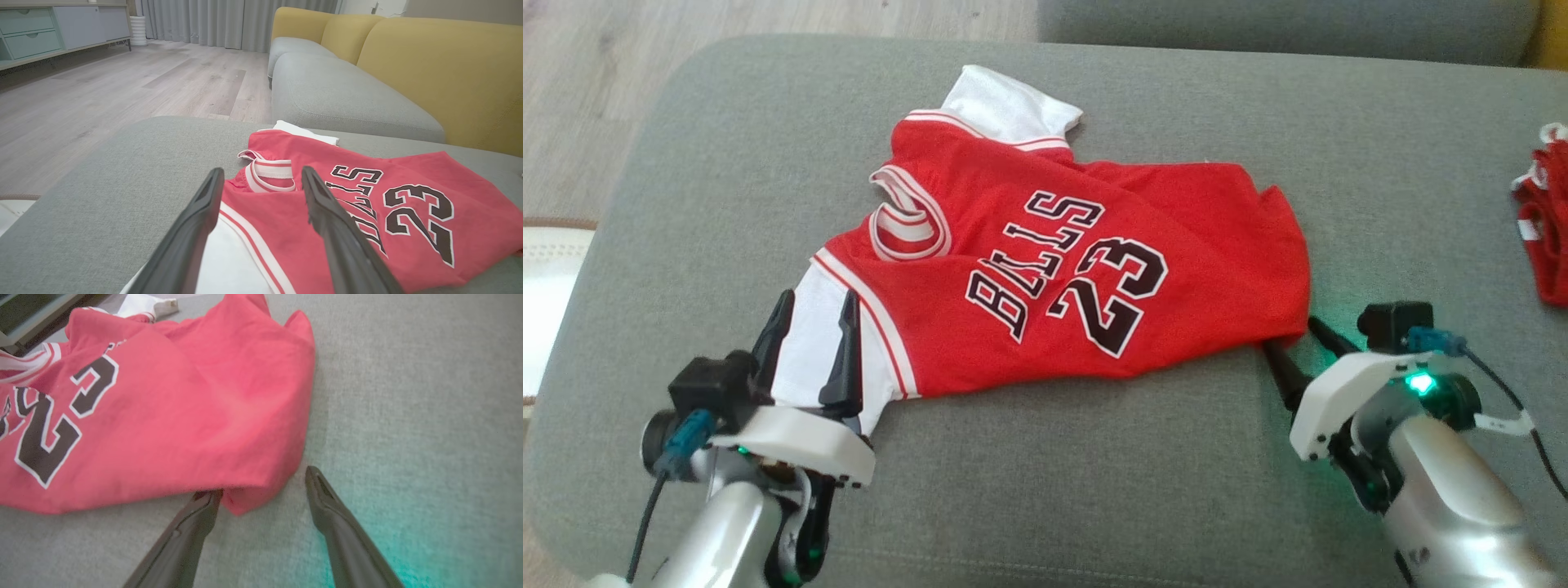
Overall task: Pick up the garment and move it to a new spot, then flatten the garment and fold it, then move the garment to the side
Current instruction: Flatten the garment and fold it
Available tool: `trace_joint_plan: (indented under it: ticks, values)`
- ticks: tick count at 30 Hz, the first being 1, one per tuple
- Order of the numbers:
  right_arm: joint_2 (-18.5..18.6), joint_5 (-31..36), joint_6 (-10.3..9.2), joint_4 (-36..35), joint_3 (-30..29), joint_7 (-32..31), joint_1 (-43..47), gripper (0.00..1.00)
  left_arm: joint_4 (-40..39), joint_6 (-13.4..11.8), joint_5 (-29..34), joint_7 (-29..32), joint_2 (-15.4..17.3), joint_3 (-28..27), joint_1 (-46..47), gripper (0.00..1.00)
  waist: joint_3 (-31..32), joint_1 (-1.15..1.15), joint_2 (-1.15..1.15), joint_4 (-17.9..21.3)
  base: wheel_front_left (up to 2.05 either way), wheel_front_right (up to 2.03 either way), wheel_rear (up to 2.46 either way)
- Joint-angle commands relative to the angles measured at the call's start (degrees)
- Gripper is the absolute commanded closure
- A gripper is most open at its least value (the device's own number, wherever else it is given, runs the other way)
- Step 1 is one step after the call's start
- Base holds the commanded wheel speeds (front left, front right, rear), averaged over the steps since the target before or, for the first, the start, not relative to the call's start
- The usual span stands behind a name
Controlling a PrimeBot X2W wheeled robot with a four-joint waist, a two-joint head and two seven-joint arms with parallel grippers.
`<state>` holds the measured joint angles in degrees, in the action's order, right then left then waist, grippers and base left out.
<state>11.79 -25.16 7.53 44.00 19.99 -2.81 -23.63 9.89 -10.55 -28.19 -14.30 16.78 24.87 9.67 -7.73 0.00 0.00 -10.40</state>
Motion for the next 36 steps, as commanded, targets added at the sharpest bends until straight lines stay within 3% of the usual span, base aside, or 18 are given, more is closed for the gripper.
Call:
trace_joint_plan:
  ticks: [1, 2, 8, 10, 13, 16, 20, 27, 28, 29, 30, 36]
  values:
    - [0.0, -0.1, -0.04, -0.7, 0.9, 1.2, -2.3, 0.39, -1.2, 0.3, 0.6, -0.7, 0.4, -2.9, 2.4, 0.0, -0.2, 0.0, 0.0, -0.3, 0.0, 0.0, 0.0]
    - [0.0, 0.0, -0.04, -0.1, 0.9, 2.1, -2.7, 1.0, -1.1, 0.5, 0.9, -0.7, 0.1, -3.1, 2.4, 0.0, -0.2, 0.0, 0.0, -0.3, 0.0, 0.0, 0.0]
    - [2.9, 1.8, -0.04, 2.5, -2.9, 6.6, -3.9, 1.0, -0.3, 1.6, 1.8, -0.7, -1.3, -4.4, 1.5, 0.0, 1.1, 0.0, 0.0, -0.3, 0.0, 0.0, 0.0]
    - [5.2, 3.6, -0.04, 0.7, -4.9, 9.2, -5.0, 1.0, 0.1, 2.1, 2.3, -0.7, -2.1, -5.0, 0.9, 0.0, 1.8, 0.0, 0.0, -0.3, 0.0, 0.0, 0.0]
    - [5.7, 5.0, -0.04, -2.9, -6.1, 10.9, -7.2, 1.0, 0.4, 2.6, 2.7, -0.7, -3.0, -5.2, 0.5, 0.0, 2.1, 0.0, 0.0, -0.7, 0.0, 0.0, 0.0]
    - [4.0, 6.6, -0.04, -6.7, -4.6, 9.4, -9.9, 1.0, 0.9, 3.4, 3.1, -0.7, -3.9, -5.3, 0.4, 0.0, 1.9, 0.0, 0.0, -1.7, 0.0, 0.0, 0.0]
    - [-0.4, 7.9, -0.04, -10.1, 1.7, 5.7, -13.2, 1.0, 1.9, 4.1, 3.4, -0.7, -5.2, -5.5, 0.7, 0.0, 0.9, 0.0, 0.0, -3.5, 0.0, 0.0, 0.0]
    - [-5.7, 6.7, -0.04, -5.8, 12.4, 2.6, -16.1, 1.0, 3.7, 5.5, 4.2, -0.7, -7.2, -5.6, 2.1, 0.0, -1.5, 0.0, 0.0, -6.6, 0.0, 0.0, 0.0]
    - [-6.2, 6.1, -0.04, -4.3, 13.8, 2.4, -16.3, 0.92, 4.0, 5.7, 4.3, -0.7, -7.4, -5.7, 2.3, 0.0, -1.8, 0.0, 0.0, -7.0, 0.0, 0.0, 0.0]
    - [-6.7, 5.5, -0.04, -2.8, 14.9, 2.3, -16.3, 0.28, 4.2, 5.9, 4.4, -0.7, -7.7, -5.8, 2.5, 0.0, -2.1, 0.0, 0.0, -7.4, 0.0, 0.0, 0.0]
    - [-7.1, 4.8, -0.04, -1.7, 15.8, 2.6, -16.4, 0.0, 4.5, 6.0, 4.5, -0.7, -7.9, -6.0, 2.7, 0.0, -2.3, 0.0, 0.0, -7.6, 0.0, 0.0, 0.0]
    - [-7.5, 0.8, -0.04, -1.3, 20.5, 9.4, -16.4, 0.0, 5.1, 6.4, 5.5, -0.7, -8.5, -7.9, 2.4, 0.0, -2.8, 0.0, 0.0, -6.5, 0.0, 0.0, 0.0]
